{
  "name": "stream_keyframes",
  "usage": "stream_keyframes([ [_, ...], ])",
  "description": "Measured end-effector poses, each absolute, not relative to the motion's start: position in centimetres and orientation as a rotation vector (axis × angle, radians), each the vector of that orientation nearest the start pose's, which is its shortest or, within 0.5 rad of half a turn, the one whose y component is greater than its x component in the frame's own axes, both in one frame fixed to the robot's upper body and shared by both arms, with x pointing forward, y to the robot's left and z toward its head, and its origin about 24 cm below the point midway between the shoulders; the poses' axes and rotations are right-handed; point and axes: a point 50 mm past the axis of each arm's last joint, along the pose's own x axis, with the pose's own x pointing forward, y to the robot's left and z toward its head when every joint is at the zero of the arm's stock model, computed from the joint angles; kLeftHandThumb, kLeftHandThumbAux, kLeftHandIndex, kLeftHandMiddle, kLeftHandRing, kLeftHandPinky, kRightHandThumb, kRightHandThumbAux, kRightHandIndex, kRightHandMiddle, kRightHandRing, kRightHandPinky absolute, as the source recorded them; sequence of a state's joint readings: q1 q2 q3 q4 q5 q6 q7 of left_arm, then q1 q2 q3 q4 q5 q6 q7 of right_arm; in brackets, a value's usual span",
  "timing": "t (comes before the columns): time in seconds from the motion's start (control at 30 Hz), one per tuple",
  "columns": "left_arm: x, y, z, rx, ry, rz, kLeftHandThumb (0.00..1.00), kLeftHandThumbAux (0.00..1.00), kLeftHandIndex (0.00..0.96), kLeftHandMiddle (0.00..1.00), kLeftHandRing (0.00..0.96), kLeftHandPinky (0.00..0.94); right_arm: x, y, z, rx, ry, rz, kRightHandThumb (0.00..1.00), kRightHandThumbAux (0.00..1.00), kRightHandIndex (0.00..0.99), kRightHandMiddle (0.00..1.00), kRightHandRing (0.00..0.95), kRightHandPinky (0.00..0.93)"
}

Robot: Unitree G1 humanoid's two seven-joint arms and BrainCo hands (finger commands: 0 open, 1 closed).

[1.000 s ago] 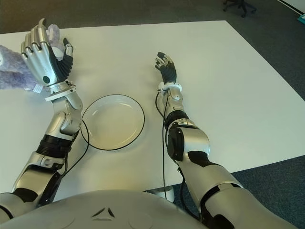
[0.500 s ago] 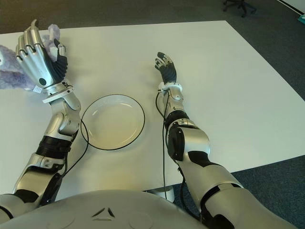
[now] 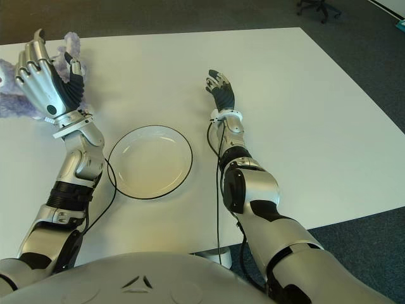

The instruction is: Put the doll into the plate.

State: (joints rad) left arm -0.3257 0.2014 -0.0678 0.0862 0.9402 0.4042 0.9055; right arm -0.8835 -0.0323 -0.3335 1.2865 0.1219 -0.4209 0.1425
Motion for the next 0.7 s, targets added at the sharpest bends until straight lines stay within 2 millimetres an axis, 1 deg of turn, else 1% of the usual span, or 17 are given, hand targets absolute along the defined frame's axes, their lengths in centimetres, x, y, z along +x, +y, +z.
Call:
stream_keyframes([
  [0.27,28.4,20.4,12.6,1.079,-0.409,1.05,0.538,0.362,0.149,0.267,0.291,0.311,38.0,-13.2,6.2,0.242,0.003,0.069,0.645,0.695,0.221,0.139,0.114,0.135],
  [0.3,28.3,20.4,12.5,1.077,-0.409,1.052,0.537,0.363,0.146,0.252,0.272,0.289,38.0,-13.2,6.2,0.242,0.003,0.069,0.647,0.696,0.223,0.139,0.115,0.139],
  [0.43,28.1,20.8,12.4,1.059,-0.411,1.064,0.526,0.362,0.146,0.226,0.244,0.266,38.0,-13.3,6.2,0.244,0.004,0.07,0.654,0.701,0.222,0.138,0.114,0.139],
  [0.7,27.9,21.6,12.4,1.019,-0.396,1.093,0.493,0.358,0.143,0.21,0.228,0.265,38.0,-13.4,6.2,0.248,0.005,0.071,0.65,0.702,0.22,0.135,0.11,0.129],
])
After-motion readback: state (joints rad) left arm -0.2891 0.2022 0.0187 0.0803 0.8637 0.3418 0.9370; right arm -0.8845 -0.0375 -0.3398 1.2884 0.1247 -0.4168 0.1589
